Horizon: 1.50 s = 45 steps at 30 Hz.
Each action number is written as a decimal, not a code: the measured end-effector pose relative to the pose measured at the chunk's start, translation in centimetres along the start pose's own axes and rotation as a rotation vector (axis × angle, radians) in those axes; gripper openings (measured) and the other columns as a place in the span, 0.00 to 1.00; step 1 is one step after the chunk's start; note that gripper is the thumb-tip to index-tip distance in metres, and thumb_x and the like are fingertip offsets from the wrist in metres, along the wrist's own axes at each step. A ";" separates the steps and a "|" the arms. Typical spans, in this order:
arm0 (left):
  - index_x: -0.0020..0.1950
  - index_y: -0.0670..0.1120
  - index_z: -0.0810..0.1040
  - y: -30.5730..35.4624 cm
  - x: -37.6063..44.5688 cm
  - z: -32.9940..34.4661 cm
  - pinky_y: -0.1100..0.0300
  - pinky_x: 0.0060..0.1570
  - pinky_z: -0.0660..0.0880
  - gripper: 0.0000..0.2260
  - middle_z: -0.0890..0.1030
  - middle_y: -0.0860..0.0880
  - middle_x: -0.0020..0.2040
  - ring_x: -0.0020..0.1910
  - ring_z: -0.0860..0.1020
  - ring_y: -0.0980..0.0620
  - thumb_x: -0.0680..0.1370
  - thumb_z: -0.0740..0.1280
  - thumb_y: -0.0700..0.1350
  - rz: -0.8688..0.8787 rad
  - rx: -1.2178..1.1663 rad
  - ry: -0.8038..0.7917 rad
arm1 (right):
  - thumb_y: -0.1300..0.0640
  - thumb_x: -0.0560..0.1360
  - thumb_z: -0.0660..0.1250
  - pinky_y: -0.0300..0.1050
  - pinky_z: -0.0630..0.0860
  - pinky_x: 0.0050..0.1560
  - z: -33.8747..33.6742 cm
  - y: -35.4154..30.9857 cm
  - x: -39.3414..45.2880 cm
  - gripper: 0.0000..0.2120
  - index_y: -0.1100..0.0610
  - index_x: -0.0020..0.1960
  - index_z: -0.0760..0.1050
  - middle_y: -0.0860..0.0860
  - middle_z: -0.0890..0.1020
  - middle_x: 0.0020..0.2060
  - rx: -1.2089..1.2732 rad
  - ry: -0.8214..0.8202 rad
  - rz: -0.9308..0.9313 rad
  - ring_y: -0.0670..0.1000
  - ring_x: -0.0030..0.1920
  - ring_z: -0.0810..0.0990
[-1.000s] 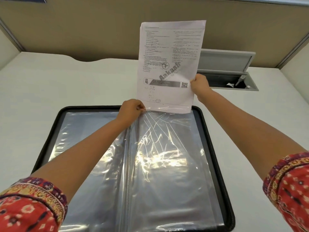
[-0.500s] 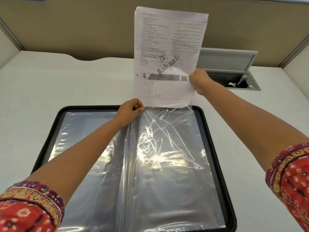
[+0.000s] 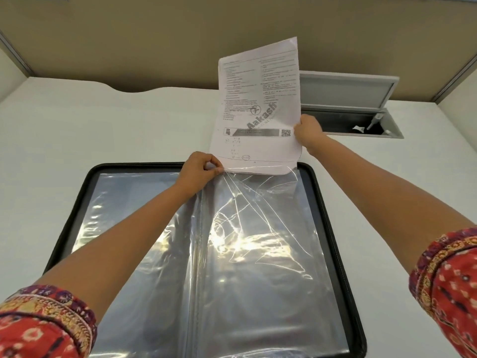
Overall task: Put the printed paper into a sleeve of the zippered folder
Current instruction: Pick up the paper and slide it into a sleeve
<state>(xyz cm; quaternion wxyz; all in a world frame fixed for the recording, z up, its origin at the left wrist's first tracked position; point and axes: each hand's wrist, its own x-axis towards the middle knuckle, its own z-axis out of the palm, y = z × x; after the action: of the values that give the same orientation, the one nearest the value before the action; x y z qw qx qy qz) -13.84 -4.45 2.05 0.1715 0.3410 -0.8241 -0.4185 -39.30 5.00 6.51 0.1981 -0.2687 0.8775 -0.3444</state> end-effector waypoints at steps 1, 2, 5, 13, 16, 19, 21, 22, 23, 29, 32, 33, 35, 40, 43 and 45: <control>0.43 0.41 0.81 0.0 0.0 0.1 0.59 0.44 0.71 0.04 0.79 0.45 0.41 0.42 0.76 0.50 0.72 0.70 0.41 -0.017 0.011 0.006 | 0.69 0.76 0.51 0.45 0.67 0.47 0.0 0.1 0.0 0.14 0.66 0.56 0.71 0.61 0.75 0.53 -0.026 0.021 -0.009 0.54 0.49 0.71; 0.43 0.42 0.80 -0.1 0.0 0.1 0.59 0.44 0.71 0.03 0.80 0.46 0.41 0.42 0.76 0.50 0.72 0.70 0.41 -0.032 0.023 0.014 | 0.69 0.76 0.51 0.45 0.67 0.47 0.0 0.3 0.1 0.14 0.68 0.58 0.71 0.63 0.76 0.56 -0.050 0.035 -0.017 0.55 0.50 0.72; 0.44 0.42 0.80 -0.2 0.0 -0.1 0.64 0.45 0.69 0.03 0.80 0.50 0.42 0.42 0.76 0.54 0.72 0.70 0.41 -0.031 0.033 0.017 | 0.69 0.77 0.51 0.43 0.65 0.46 -0.4 0.7 0.3 0.11 0.66 0.51 0.72 0.62 0.75 0.51 -0.085 0.033 -0.023 0.54 0.48 0.70; 0.41 0.45 0.80 0.1 0.6 0.1 0.60 0.47 0.71 0.01 0.71 0.48 0.48 0.40 0.73 0.53 0.72 0.71 0.40 0.001 0.090 0.031 | 0.67 0.77 0.50 0.43 0.64 0.44 -0.8 0.5 0.1 0.13 0.58 0.39 0.69 0.51 0.71 0.36 -0.098 0.039 -0.091 0.53 0.45 0.69; 0.41 0.47 0.81 0.1 0.8 0.3 0.55 0.50 0.73 0.02 0.68 0.50 0.46 0.44 0.73 0.50 0.71 0.72 0.41 0.034 0.172 0.043 | 0.65 0.79 0.50 0.44 0.65 0.45 -0.5 -0.6 -0.1 0.13 0.64 0.57 0.72 0.54 0.72 0.46 -0.121 0.029 -0.173 0.54 0.46 0.69; 0.42 0.50 0.82 0.6 1.0 0.4 0.54 0.49 0.68 0.02 0.74 0.50 0.46 0.51 0.73 0.45 0.70 0.71 0.44 0.043 0.333 0.034 | 0.65 0.78 0.50 0.42 0.64 0.45 0.3 -1.4 0.0 0.13 0.63 0.54 0.72 0.54 0.71 0.46 -0.059 0.019 -0.188 0.52 0.45 0.68; 0.43 0.51 0.82 0.9 1.1 0.5 0.54 0.50 0.64 0.03 0.78 0.50 0.50 0.55 0.73 0.45 0.70 0.71 0.48 0.036 0.426 0.005 | 0.65 0.78 0.50 0.42 0.65 0.45 0.8 -1.8 0.1 0.13 0.64 0.54 0.72 0.54 0.72 0.45 -0.012 0.032 -0.167 0.52 0.44 0.68; 0.43 0.51 0.81 1.0 1.1 0.6 0.53 0.51 0.63 0.05 0.79 0.50 0.51 0.56 0.73 0.46 0.70 0.70 0.50 0.038 0.461 -0.013 | 0.65 0.78 0.50 0.42 0.65 0.44 1.1 -1.9 0.1 0.14 0.64 0.55 0.72 0.54 0.72 0.45 0.008 0.036 -0.155 0.52 0.44 0.69; 0.44 0.51 0.80 1.2 1.1 0.8 0.53 0.52 0.62 0.07 0.80 0.50 0.51 0.56 0.73 0.46 0.70 0.70 0.52 0.042 0.480 -0.030 | 0.65 0.78 0.50 0.42 0.65 0.44 1.3 -1.9 0.0 0.14 0.65 0.56 0.71 0.54 0.73 0.46 0.022 0.033 -0.145 0.51 0.44 0.69; 0.47 0.52 0.79 3.4 1.1 3.6 0.53 0.51 0.59 0.11 0.83 0.53 0.48 0.54 0.76 0.49 0.73 0.66 0.58 0.125 0.441 -0.114 | 0.66 0.77 0.50 0.38 0.63 0.33 2.4 -1.4 0.0 0.12 0.66 0.52 0.72 0.55 0.73 0.43 0.115 -0.008 -0.107 0.52 0.42 0.68; 0.51 0.50 0.79 5.4 1.1 6.2 0.52 0.54 0.60 0.10 0.83 0.50 0.51 0.55 0.76 0.47 0.76 0.64 0.53 0.179 0.423 -0.143 | 0.66 0.77 0.50 0.37 0.62 0.31 2.5 -1.4 0.0 0.09 0.60 0.46 0.68 0.52 0.72 0.37 0.133 0.002 -0.101 0.50 0.38 0.68; 0.51 0.50 0.79 6.1 1.0 7.0 0.51 0.55 0.60 0.09 0.83 0.50 0.52 0.56 0.76 0.47 0.76 0.63 0.50 0.187 0.410 -0.134 | 0.66 0.78 0.50 0.37 0.62 0.31 2.5 -1.5 -0.1 0.09 0.60 0.45 0.68 0.52 0.72 0.36 0.137 0.006 -0.098 0.51 0.39 0.68; 0.51 0.49 0.80 7.2 0.9 8.4 0.51 0.55 0.61 0.08 0.83 0.50 0.52 0.54 0.77 0.46 0.77 0.62 0.47 0.203 0.384 -0.106 | 0.66 0.78 0.50 0.38 0.63 0.31 2.6 -1.5 -0.3 0.09 0.60 0.45 0.68 0.51 0.72 0.36 0.146 0.009 -0.098 0.52 0.41 0.69; 0.47 0.49 0.80 8.8 1.1 10.0 0.53 0.49 0.61 0.09 0.83 0.50 0.48 0.49 0.78 0.45 0.76 0.60 0.42 0.166 0.357 -0.022 | 0.67 0.77 0.50 0.39 0.66 0.33 2.7 -0.5 -0.9 0.10 0.61 0.47 0.70 0.57 0.74 0.44 0.173 -0.014 -0.094 0.53 0.42 0.70; 0.48 0.49 0.80 8.6 1.6 9.5 0.52 0.52 0.63 0.07 0.83 0.50 0.50 0.51 0.77 0.46 0.75 0.63 0.45 0.129 0.329 -0.065 | 0.66 0.78 0.50 0.40 0.69 0.37 2.3 0.8 -1.0 0.12 0.63 0.52 0.72 0.56 0.74 0.45 0.120 -0.020 -0.073 0.53 0.43 0.72; 0.49 0.49 0.79 8.1 1.8 8.7 0.51 0.55 0.65 0.06 0.82 0.50 0.51 0.53 0.77 0.47 0.75 0.64 0.47 0.101 0.312 -0.092 | 0.65 0.78 0.51 0.38 0.67 0.33 2.0 1.5 -1.2 0.11 0.62 0.50 0.72 0.55 0.74 0.43 0.105 -0.037 -0.053 0.52 0.43 0.71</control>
<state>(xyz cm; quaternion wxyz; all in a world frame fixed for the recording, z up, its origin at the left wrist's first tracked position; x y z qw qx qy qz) -23.42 2.65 3.40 0.0995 0.3020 -0.9022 -0.2914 -37.81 5.64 4.23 0.2189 -0.2872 0.8471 -0.3898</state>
